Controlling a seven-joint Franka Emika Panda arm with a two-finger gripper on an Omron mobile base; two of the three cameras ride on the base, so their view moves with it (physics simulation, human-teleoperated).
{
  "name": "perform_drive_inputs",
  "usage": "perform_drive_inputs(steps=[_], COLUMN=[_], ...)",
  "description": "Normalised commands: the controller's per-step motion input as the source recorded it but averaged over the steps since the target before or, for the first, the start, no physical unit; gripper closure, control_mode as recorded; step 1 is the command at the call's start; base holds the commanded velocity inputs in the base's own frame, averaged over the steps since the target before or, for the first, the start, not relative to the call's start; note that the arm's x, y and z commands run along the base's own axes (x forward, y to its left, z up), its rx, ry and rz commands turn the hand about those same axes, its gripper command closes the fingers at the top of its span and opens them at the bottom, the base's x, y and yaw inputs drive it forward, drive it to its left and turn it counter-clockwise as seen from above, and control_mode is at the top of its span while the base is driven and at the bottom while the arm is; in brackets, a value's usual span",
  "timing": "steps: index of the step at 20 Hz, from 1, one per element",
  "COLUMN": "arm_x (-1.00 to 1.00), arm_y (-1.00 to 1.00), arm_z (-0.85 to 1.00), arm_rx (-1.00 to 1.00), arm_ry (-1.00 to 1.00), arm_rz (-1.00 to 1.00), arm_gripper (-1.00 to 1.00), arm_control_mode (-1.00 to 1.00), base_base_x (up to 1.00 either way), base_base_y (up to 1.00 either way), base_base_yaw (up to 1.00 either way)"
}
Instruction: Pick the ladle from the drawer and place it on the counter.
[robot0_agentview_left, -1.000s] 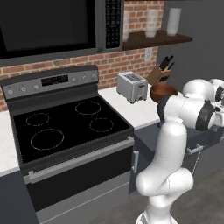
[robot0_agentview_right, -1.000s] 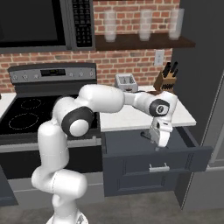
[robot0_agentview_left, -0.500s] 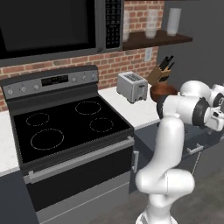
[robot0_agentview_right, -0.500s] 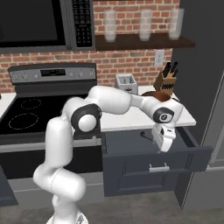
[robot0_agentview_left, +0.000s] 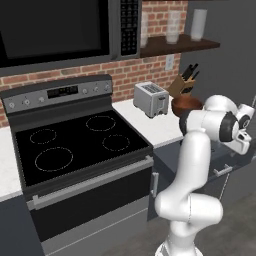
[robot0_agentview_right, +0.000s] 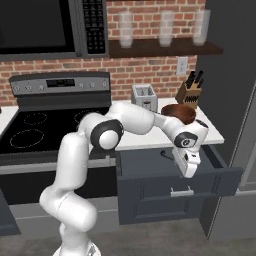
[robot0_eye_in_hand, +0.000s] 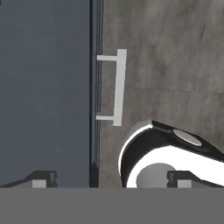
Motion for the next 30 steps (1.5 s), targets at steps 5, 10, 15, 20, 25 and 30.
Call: perform_drive_inputs(steps=[5, 10, 15, 20, 25, 30], arm_x=[0.47, 0.58, 0.68, 0.18, -0.39, -0.93], arm_y=[0.02, 0.00, -0.04, -0.44, -0.96, -1.00], arm_z=[-0.44, -0.36, -0.34, -0.25, -0.07, 0.00], arm_rx=[-0.03, -0.01, 0.00, -0.08, -0.05, 0.00], arm_ry=[-0.01, 0.00, 0.00, 0.02, 0.01, 0.00], arm_rz=[0.11, 0.12, 0.09, 0.05, 0.00, 0.00], arm_gripper=[-1.00, -1.00, -1.00, -1.00, -1.00, -1.00], arm_control_mode=[-1.00, -1.00, -1.00, -1.00, -1.00, -1.00], base_base_x=[0.00, 0.00, 0.00, 0.00, 0.00, 0.00], base_base_y=[0.00, 0.00, 0.00, 0.00, 0.00, 0.00], base_base_yaw=[0.00, 0.00, 0.00, 0.00, 0.00, 0.00])
